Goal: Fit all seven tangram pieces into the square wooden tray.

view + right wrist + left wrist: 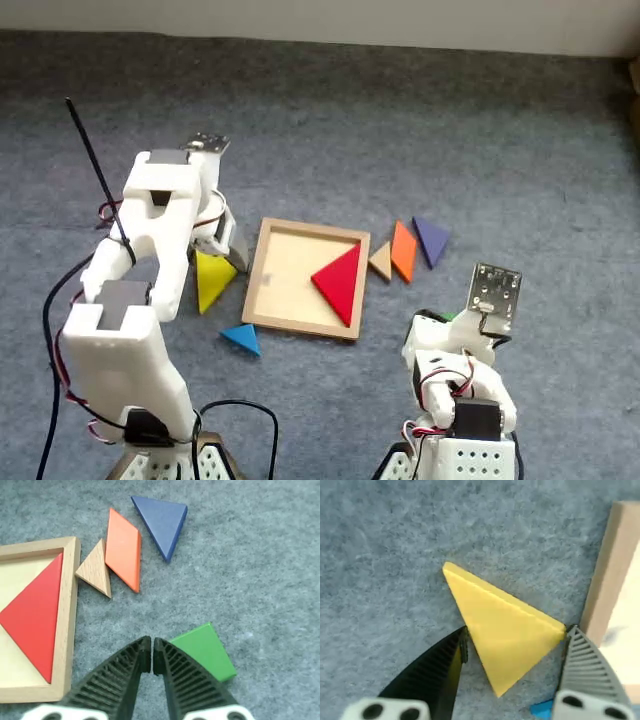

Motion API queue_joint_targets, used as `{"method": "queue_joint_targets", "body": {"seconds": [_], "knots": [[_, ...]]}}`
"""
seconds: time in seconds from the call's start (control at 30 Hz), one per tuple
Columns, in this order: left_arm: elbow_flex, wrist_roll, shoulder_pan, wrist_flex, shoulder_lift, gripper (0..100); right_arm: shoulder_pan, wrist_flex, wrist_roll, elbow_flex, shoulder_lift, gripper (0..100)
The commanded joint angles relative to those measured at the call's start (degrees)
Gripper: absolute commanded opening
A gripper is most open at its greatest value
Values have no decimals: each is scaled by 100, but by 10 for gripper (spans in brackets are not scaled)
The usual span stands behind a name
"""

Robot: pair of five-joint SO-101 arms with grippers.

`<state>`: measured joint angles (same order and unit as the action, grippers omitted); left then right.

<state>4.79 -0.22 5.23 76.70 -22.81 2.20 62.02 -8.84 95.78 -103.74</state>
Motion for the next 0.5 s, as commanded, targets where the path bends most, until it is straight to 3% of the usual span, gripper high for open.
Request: {"method": "queue_joint_targets", "body": {"seconds": [0.0, 0.3, 0.47], "knots": [[-189, 352, -101, -167, -180, 300, -57, 40, 79, 664, 31, 22], [-136, 396, -136, -185, -215, 290, -57, 40, 79, 664, 31, 22], [-180, 378, -145, -185, -207, 204, -57, 40, 79, 664, 31, 22]]}}
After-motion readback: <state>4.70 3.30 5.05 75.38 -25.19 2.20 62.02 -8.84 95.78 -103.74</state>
